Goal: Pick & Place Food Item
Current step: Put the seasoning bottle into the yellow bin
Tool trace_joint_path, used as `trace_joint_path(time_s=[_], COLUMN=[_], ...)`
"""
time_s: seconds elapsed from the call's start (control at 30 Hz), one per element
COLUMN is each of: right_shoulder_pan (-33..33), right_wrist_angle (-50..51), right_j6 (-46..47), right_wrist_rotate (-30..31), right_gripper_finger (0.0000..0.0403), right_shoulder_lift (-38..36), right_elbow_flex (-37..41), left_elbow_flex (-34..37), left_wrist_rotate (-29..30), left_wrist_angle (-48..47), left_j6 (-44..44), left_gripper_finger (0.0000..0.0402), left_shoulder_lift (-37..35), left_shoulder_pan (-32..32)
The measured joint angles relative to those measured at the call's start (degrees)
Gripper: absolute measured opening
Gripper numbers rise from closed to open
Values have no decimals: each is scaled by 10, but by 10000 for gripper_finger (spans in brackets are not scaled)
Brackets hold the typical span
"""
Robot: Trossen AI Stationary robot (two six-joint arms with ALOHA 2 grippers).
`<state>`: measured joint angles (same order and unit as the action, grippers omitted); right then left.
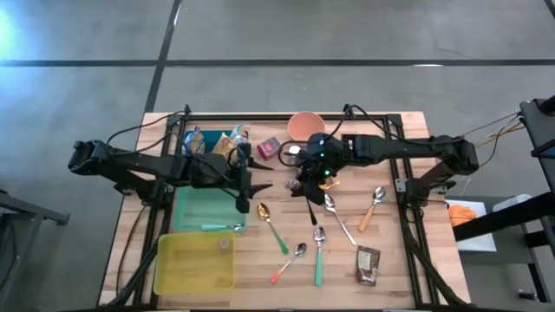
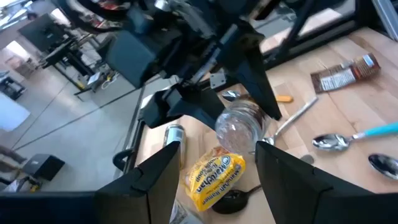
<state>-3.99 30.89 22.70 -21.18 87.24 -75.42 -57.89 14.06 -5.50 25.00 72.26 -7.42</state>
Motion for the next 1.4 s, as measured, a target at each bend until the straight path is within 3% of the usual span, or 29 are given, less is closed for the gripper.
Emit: trace_joint_path(time_s=[0.2,0.77,1.07,1.4], right_shoulder_pan=[0,15,23,27], right_wrist_angle=[-14,-35,-33,-44], right_j6=[1,0,13,24], right_wrist_rotate=[-17,-65,-96,-110], right_gripper_finger=[186,186,186,186], right_shoulder_lift=[1,2,2,1], right_elbow_flex=[0,-11,-9,-9], left_elbow_flex=[-1,-30,-30,-30], left_wrist_rotate=[-38,-81,-113,-129], left_wrist_angle=[19,53,95,116], left_j6=[60,115,218,232], left_gripper_finger=[214,214,214,212], left_shoulder_lift=[33,94,120,120], left_shoulder_pan=[-2,0,-7,-14])
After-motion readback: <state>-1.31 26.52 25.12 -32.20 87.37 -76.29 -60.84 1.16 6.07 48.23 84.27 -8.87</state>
